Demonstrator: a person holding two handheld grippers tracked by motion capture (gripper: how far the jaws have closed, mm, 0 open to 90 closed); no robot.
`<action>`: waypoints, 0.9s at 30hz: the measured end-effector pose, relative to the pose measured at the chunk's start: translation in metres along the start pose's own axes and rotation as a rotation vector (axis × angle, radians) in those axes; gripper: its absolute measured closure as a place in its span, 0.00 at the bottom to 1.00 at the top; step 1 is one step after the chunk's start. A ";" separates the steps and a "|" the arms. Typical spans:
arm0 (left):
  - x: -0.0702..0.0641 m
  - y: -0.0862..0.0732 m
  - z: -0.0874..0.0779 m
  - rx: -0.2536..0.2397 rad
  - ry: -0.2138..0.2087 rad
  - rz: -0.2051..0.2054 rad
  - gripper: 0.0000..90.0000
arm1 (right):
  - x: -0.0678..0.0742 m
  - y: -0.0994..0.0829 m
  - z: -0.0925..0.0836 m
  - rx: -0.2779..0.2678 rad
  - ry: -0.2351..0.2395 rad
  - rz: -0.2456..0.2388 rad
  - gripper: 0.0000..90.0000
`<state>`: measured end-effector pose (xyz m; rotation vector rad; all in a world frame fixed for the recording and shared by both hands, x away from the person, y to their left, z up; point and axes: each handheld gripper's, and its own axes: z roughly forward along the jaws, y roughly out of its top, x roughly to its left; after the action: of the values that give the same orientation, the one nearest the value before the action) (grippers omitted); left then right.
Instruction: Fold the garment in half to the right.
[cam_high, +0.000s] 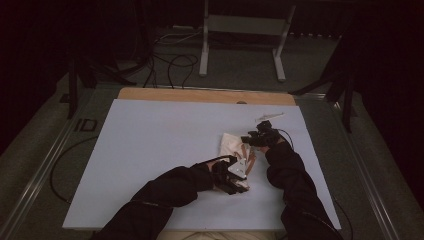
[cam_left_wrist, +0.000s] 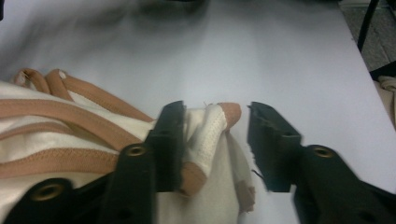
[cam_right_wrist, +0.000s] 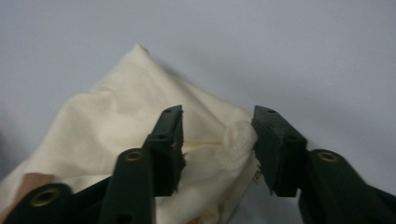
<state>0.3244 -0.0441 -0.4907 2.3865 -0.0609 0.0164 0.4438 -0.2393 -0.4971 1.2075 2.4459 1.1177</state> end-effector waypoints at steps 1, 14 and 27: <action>0.000 0.000 0.000 0.000 0.000 0.000 0.58 | 0.000 0.000 0.000 0.000 0.000 0.000 0.54; -0.003 -0.010 -0.034 -0.104 0.023 -0.111 0.25 | 0.026 0.017 -0.014 -0.009 0.039 -0.047 0.42; -0.009 -0.038 -0.064 -0.140 0.088 -0.167 0.00 | 0.064 0.016 -0.021 0.038 0.088 -0.137 0.45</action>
<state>0.3177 0.0273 -0.4703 2.2408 0.1729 0.0365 0.4021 -0.1970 -0.4621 1.0036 2.5815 1.1137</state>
